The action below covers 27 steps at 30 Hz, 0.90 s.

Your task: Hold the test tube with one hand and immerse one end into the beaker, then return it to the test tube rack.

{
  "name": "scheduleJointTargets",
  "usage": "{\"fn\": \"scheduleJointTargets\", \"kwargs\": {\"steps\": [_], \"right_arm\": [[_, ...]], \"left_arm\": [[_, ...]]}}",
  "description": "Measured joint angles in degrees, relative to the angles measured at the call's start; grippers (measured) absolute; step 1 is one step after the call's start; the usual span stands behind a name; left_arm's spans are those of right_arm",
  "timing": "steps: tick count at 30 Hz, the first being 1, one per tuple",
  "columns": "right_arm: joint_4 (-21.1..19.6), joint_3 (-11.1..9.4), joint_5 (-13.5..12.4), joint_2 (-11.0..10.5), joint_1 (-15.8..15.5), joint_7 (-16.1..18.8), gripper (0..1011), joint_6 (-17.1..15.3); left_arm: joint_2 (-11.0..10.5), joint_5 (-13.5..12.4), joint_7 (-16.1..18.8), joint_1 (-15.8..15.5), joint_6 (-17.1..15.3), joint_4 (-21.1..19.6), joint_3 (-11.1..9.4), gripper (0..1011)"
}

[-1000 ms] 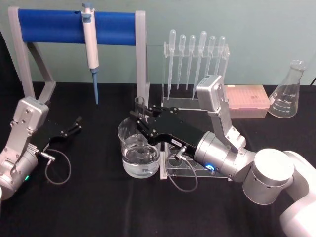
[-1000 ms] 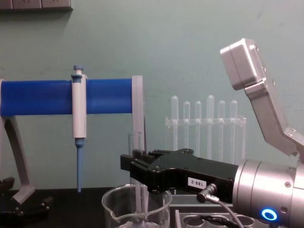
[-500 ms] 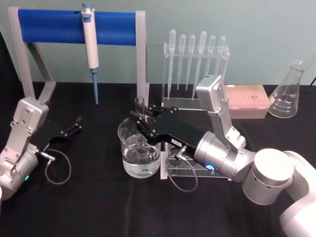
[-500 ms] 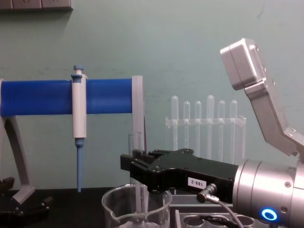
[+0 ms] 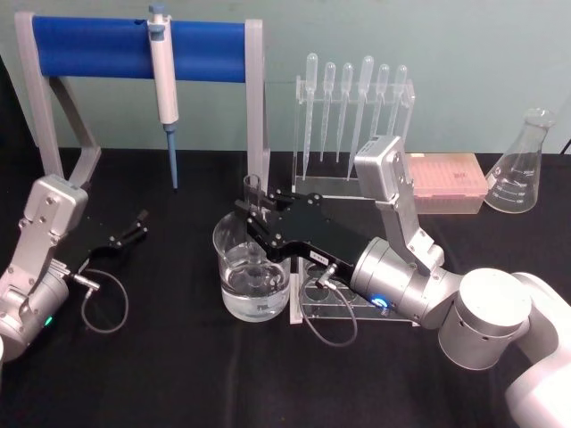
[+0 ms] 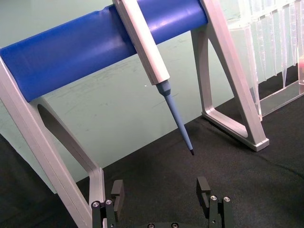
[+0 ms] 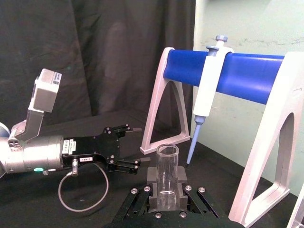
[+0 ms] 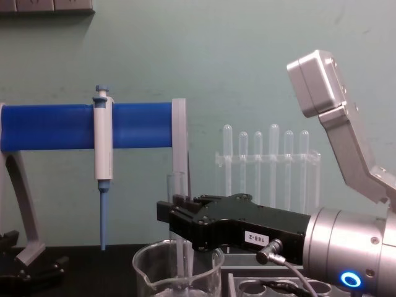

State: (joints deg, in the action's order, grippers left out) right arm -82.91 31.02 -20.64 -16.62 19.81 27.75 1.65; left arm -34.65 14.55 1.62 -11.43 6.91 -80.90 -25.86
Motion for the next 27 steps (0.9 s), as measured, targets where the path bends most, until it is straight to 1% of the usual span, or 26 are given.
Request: {"fn": "scheduleJointTargets", "kwargs": {"steps": [27], "right_arm": [[0.0,0.0,0.0,0.0,0.0,0.0,224,0.0]], "left_arm": [[0.0,0.0,0.0,0.0,0.0,0.0,0.0,1000]]}}
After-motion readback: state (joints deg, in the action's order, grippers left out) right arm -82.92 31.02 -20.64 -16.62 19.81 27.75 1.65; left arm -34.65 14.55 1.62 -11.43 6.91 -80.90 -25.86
